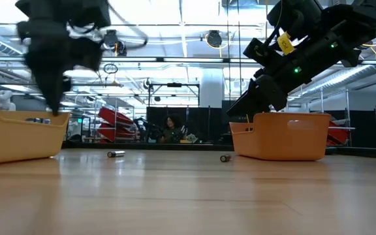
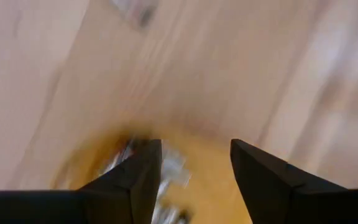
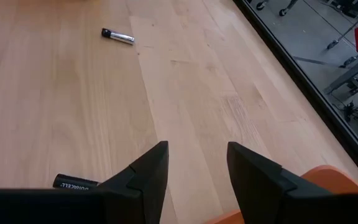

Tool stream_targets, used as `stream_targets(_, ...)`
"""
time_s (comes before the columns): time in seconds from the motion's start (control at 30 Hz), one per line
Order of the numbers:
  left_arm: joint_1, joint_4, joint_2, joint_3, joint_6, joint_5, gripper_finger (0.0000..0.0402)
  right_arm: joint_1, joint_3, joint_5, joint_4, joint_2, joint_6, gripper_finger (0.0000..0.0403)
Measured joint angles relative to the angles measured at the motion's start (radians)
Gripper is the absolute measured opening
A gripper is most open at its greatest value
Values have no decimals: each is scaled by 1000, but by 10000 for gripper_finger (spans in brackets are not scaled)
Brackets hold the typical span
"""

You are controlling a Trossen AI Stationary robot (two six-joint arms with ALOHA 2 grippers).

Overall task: Sort batteries
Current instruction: Put the silver black battery into the yellow bin

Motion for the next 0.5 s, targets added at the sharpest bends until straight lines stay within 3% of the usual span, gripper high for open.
stream_targets(0.13,1,206,1,12,76,-31,203,0,0,0,0,0,0,155)
stream_targets(0.23,21,283,37,14,76,-199,204,0,0,0,0,0,3,155)
stream_targets(0.33,56,277,116,13,73,-297,205,0,0,0,0,0,2,155)
stream_targets(0.5,74,385,265,13,72,-320,205,0,0,0,0,0,2,155)
